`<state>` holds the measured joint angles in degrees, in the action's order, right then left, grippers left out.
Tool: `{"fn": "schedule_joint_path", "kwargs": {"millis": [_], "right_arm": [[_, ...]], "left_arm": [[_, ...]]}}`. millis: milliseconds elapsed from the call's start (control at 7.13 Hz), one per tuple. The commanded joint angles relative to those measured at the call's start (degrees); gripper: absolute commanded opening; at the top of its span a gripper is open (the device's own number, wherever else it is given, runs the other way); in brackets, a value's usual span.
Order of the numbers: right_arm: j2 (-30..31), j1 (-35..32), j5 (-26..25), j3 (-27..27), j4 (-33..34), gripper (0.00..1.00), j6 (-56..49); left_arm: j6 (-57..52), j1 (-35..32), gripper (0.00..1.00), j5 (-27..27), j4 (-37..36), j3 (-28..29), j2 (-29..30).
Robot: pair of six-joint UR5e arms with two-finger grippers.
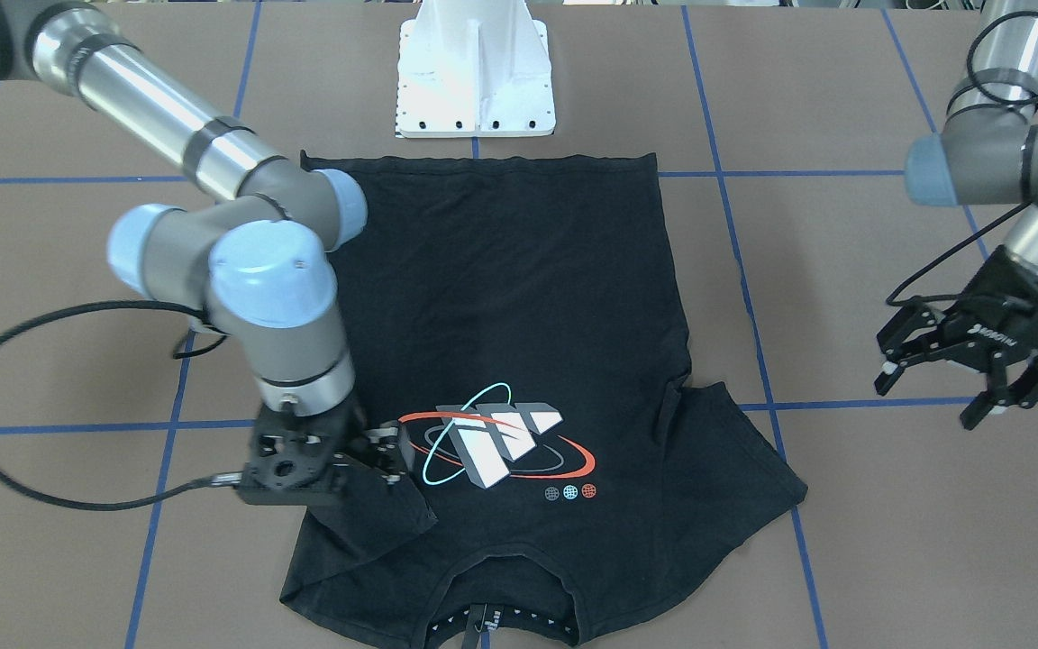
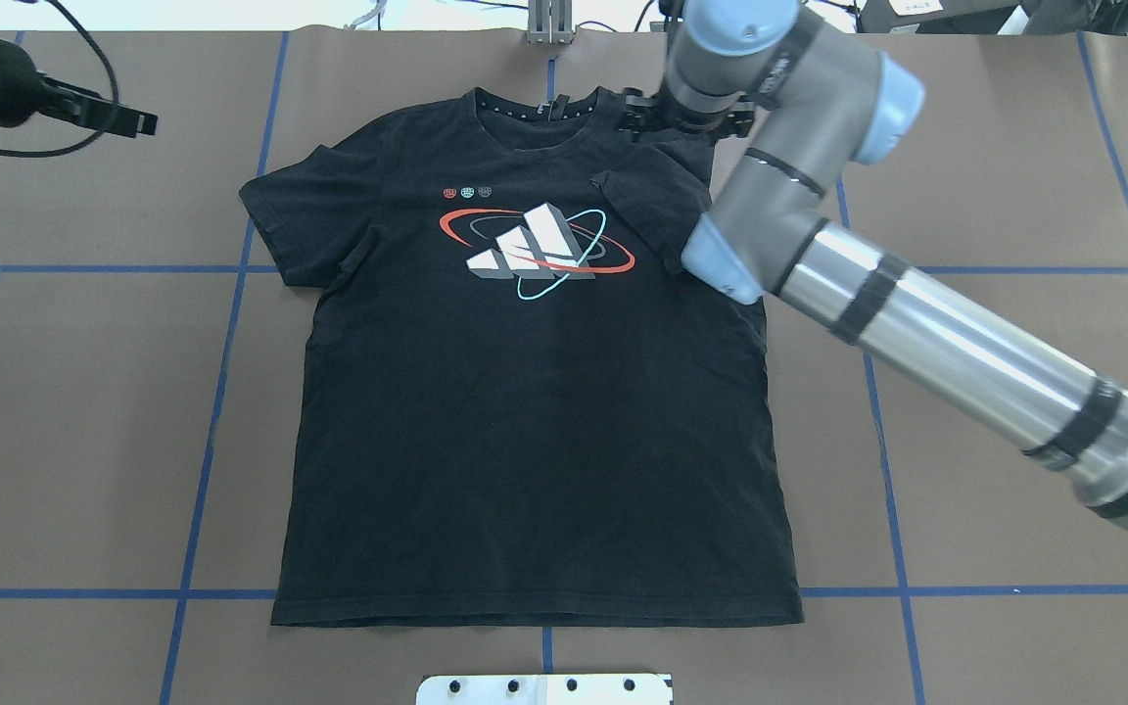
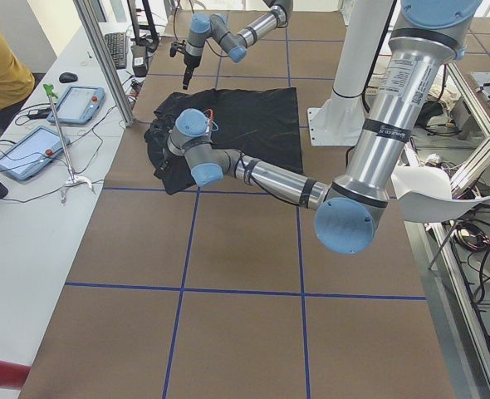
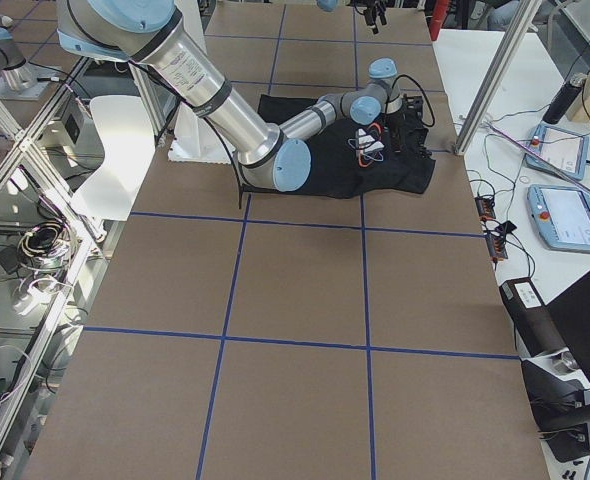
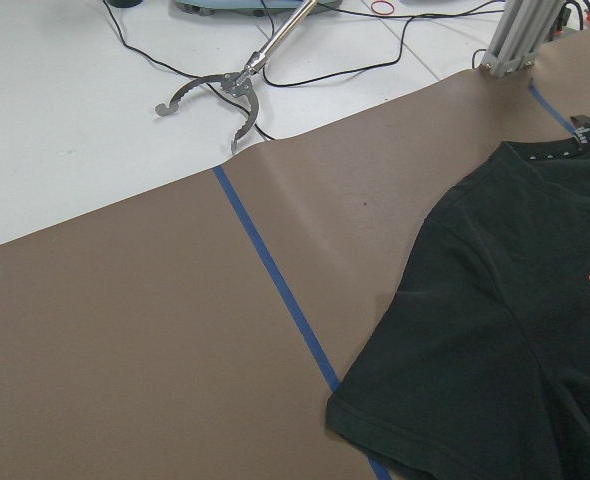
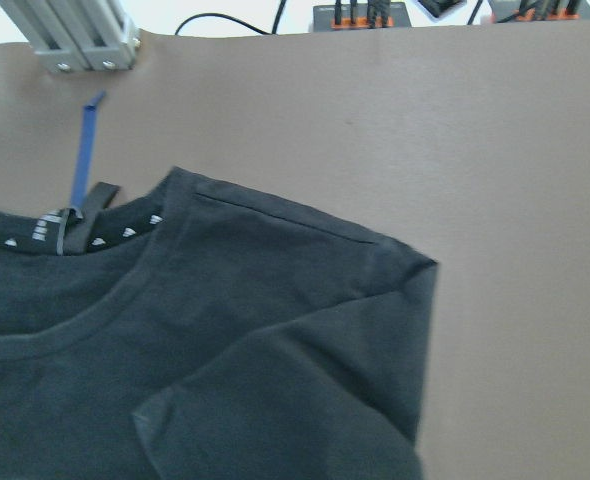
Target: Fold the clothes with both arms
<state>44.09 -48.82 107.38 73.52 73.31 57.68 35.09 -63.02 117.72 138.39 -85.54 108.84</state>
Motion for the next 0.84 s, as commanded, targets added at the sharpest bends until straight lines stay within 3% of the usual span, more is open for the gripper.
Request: {"fn": "schedule_joint_path", "kwargs": {"millis": [0,421,701], "right_arm": [[13.86,-6.78,8.87,12.83,0.95,1.0,-10.52],[24.0,-13.3,15.12,17.62,-0.09,1.0,-23.44],[28.75,-17.6,17.42,17.62,-0.19,1.0,-32.42]], "left_arm": [[8.73,4.91,1.0,-7.99,9.33,10.18,3.47],[15.7,10.88,1.0,-19.16,15.15,19.95,7.08],[15.8,12.74,0.96,-23.04,15.16,21.2,7.35]]}}
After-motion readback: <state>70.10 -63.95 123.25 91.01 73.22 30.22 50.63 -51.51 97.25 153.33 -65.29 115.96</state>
